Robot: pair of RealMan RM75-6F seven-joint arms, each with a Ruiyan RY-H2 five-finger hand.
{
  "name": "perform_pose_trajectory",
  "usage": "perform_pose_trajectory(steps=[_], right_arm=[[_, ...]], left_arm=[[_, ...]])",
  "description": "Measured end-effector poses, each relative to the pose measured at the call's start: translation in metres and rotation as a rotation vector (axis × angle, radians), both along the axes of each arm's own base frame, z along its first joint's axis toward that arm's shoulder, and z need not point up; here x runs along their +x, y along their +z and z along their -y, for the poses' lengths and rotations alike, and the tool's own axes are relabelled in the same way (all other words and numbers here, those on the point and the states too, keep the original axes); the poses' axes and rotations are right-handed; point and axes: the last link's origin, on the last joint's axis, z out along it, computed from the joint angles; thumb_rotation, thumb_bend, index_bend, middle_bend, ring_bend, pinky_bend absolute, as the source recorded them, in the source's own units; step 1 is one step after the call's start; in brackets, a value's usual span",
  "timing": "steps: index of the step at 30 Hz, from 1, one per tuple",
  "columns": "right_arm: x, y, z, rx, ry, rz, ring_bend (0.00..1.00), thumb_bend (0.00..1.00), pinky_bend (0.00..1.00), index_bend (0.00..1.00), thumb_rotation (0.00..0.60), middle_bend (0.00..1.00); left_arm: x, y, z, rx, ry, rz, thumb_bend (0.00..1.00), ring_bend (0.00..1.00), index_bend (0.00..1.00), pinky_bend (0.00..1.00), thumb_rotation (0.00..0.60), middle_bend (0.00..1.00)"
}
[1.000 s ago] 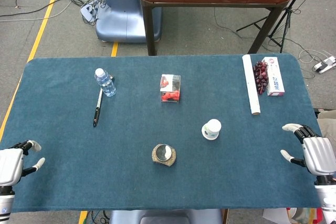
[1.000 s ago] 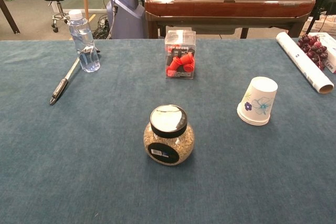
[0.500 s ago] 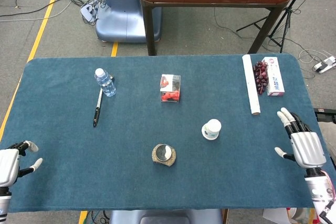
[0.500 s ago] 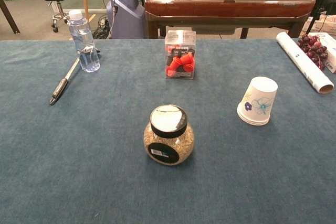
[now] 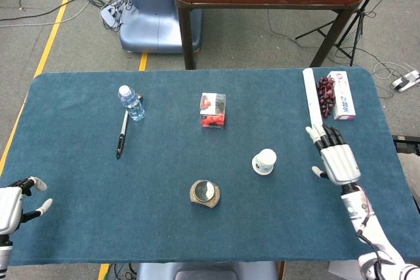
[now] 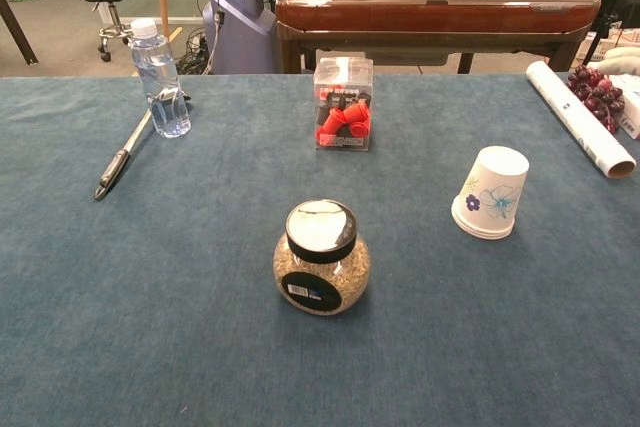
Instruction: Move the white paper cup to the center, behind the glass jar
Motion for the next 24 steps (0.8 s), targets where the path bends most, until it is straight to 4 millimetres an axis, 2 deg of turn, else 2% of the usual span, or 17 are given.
perform_pose_trajectory(steps=[7,16,24], right_arm=[[0.020,-0.031,0.021,0.061,0.037,-0.019,0.00,0.00,0.11,0.00,0.600,0.00],[0.049,-0.058,0.037,0.102,0.089,-0.064,0.00,0.00,0.10,0.00,0.600,0.00],[0.064,-0.077,0.045,0.116,0.103,-0.081,0.00,0.00,0.10,0.00,0.600,0.00]], left_arm=[[-0.002,0.001,0.000,-0.008,0.017,0.002,0.22,0.56,0.54,0.69,0.600,0.52],[-0.002,0.004,0.001,-0.004,0.029,0.010,0.22,0.56,0.54,0.69,0.600,0.52],[-0.004,0.009,0.002,0.006,0.041,0.014,0.22,0.56,0.54,0.69,0.600,0.52]])
